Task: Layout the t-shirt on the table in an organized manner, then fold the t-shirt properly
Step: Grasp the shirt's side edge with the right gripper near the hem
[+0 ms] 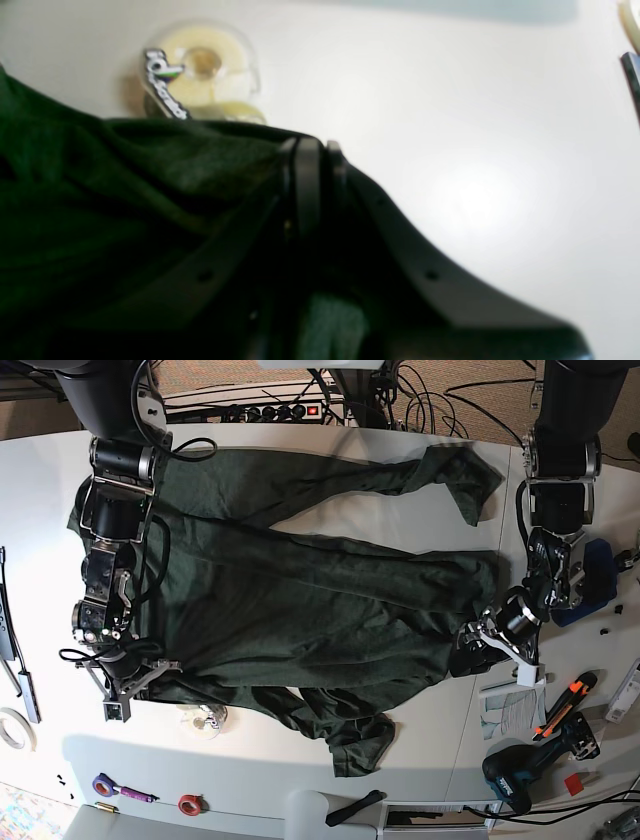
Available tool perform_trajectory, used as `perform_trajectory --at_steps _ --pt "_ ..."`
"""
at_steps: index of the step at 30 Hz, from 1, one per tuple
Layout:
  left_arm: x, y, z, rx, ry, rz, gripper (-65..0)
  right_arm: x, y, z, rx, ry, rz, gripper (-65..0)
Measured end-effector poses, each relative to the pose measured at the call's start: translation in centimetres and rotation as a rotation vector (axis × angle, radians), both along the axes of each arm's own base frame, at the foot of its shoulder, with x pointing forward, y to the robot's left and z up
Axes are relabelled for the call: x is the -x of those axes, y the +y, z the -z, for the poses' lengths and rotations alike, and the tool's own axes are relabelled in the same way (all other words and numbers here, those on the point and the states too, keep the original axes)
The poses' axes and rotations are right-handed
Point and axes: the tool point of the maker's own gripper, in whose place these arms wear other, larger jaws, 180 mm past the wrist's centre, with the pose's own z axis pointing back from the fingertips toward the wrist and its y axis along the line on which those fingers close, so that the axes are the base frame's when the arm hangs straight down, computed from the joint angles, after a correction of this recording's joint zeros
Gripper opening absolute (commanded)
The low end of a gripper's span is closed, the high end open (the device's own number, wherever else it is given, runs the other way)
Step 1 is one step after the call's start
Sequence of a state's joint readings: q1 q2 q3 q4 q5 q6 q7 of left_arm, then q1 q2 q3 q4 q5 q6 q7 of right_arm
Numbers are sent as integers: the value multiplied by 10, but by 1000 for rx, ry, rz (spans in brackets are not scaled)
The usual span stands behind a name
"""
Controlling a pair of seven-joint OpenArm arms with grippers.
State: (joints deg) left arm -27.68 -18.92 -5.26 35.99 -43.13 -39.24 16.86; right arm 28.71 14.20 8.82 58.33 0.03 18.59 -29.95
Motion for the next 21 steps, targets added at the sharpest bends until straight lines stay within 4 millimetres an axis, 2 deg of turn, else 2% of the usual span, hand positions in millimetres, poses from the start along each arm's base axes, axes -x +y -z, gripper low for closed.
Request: perform_trajectory --at_steps 2,4,6,8,11,13,16,21 --pt "-4 -4 -4 5 -9 3 -365 2 2 4 -4 17 0 -650" --pt "-10 -19 -8 -33 -17 49 -364 3 7 9 -14 31 -2 -650" --pt "-17 -48 -11 -119 -26 151 -364 3 14 12 -27 33 -9 -650" --pt "-31 -79 -17 -213 -29 212 -332 2 22 14 -40 34 -18 -650" --pt "-56 -102 -27 -389 -36 211 -274 2 30 17 -54 45 -24 -650" --pt "-70 -103 -34 -533 -71 210 -272 3 33 20 -57 58 -24 -650" --pt "-79 -97 -39 -670 -111 217 -272 4 33 21 -57 62 -27 -650" --pt "-68 -89 -11 -710 -60 239 -272 4 33 21 -57 63 -27 -650"
